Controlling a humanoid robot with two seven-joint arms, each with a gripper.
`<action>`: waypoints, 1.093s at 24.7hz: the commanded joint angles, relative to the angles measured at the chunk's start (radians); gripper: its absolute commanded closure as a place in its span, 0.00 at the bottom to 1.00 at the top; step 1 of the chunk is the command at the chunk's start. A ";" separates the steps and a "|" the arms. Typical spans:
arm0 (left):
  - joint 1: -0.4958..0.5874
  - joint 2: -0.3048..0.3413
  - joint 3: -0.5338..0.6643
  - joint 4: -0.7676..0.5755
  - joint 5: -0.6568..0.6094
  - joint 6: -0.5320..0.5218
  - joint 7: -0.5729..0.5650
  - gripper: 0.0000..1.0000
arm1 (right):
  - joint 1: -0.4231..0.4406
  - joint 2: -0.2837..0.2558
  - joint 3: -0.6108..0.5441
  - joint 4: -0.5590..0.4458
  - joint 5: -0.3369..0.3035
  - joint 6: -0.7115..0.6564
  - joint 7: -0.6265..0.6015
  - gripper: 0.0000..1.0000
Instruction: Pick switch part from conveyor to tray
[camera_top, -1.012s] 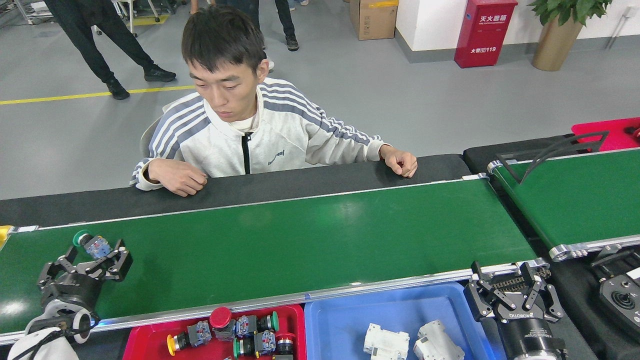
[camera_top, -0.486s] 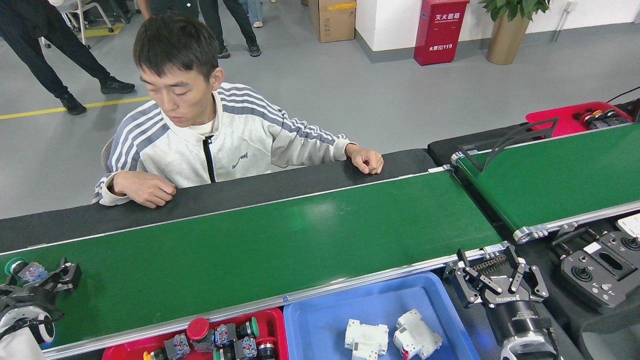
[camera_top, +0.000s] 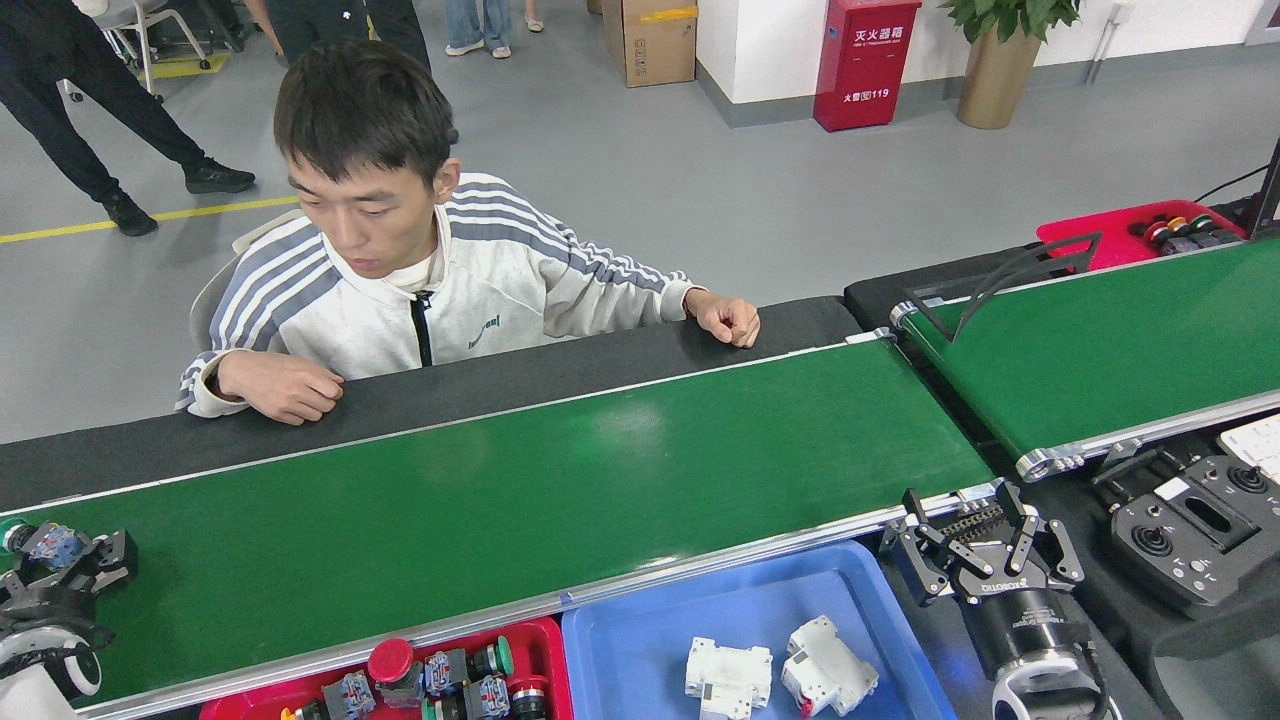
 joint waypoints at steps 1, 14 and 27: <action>0.013 -0.003 -0.004 -0.041 0.000 -0.069 0.003 0.85 | -0.003 -0.006 -0.001 -0.012 -0.003 -0.001 -0.008 0.00; 0.904 -0.048 0.003 -1.222 0.256 -0.727 -0.011 0.54 | 0.001 -0.037 -0.021 -0.026 -0.009 0.006 -0.002 0.00; 0.909 -0.214 0.028 -1.268 0.198 -0.648 -0.017 0.00 | 0.217 -0.063 -0.044 -0.182 -0.010 0.008 -0.007 0.00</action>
